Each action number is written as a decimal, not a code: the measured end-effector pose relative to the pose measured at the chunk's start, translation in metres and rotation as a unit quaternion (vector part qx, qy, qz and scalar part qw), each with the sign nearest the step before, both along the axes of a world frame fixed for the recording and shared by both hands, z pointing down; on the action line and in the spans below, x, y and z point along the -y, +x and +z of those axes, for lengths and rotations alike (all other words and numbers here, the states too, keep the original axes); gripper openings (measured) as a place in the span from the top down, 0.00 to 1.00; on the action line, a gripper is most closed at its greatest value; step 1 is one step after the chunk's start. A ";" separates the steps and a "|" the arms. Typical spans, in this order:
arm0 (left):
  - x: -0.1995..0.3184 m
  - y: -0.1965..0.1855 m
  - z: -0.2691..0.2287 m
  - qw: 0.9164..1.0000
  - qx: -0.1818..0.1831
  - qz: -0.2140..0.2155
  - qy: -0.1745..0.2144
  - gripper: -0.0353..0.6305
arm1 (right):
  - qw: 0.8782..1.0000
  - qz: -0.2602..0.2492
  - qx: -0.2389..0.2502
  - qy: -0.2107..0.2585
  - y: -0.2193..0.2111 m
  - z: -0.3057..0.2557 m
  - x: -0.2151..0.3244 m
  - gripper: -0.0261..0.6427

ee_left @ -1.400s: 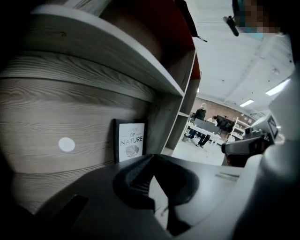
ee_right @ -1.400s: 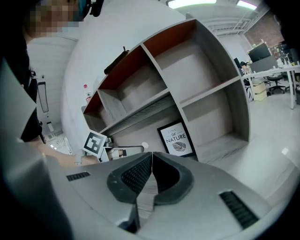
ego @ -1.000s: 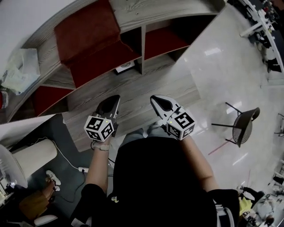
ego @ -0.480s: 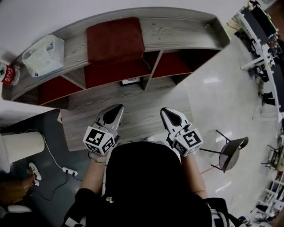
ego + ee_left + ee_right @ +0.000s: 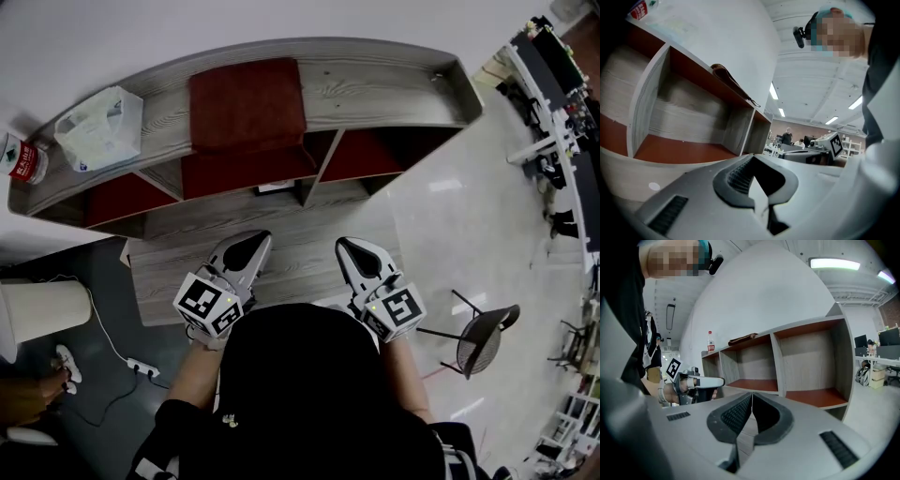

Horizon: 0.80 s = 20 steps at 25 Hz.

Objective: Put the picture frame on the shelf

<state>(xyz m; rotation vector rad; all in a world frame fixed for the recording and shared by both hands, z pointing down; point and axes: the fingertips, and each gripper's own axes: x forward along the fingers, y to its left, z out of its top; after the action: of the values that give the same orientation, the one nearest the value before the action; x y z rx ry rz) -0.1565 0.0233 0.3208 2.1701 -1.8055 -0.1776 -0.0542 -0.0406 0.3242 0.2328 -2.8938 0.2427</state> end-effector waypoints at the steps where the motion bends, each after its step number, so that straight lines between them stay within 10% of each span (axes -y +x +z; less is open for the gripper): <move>1: 0.002 0.001 -0.001 1.000 0.011 0.002 -0.002 0.94 | 1.000 -0.001 0.000 0.001 -0.001 -0.001 0.000 0.96; 20: 0.009 0.010 -0.013 0.999 0.039 -0.017 0.022 0.94 | 1.000 0.007 0.005 0.017 -0.009 -0.002 0.001 0.96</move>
<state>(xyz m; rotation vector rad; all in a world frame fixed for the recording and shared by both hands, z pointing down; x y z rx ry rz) -0.1469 0.0139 0.3078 2.2063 -1.8977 -0.1425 -0.0635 -0.0418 0.3220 0.2596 -2.9095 0.1985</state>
